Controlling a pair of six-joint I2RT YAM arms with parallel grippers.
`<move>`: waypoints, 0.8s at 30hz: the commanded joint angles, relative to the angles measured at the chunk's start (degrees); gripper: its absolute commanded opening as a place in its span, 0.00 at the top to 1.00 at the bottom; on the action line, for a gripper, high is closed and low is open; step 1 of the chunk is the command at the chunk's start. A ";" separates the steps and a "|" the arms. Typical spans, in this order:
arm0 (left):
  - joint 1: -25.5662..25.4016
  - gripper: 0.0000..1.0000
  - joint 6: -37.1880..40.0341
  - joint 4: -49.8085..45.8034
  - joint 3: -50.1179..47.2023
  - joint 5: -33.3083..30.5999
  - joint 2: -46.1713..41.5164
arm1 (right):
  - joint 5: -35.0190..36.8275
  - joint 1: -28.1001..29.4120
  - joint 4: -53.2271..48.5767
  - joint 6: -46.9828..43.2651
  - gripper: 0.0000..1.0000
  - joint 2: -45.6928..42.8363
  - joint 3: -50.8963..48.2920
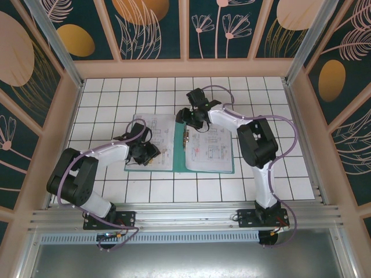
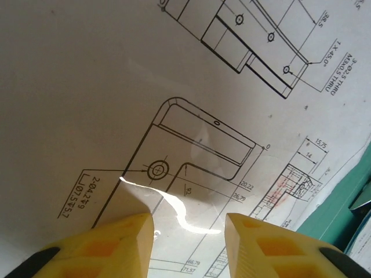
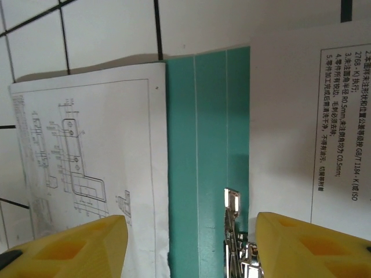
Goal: Put the files into the folder
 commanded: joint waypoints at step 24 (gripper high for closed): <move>0.35 0.63 1.74 -0.87 -1.71 0.26 1.47 | 0.21 1.00 -4.14 -1.47 0.39 6.69 7.50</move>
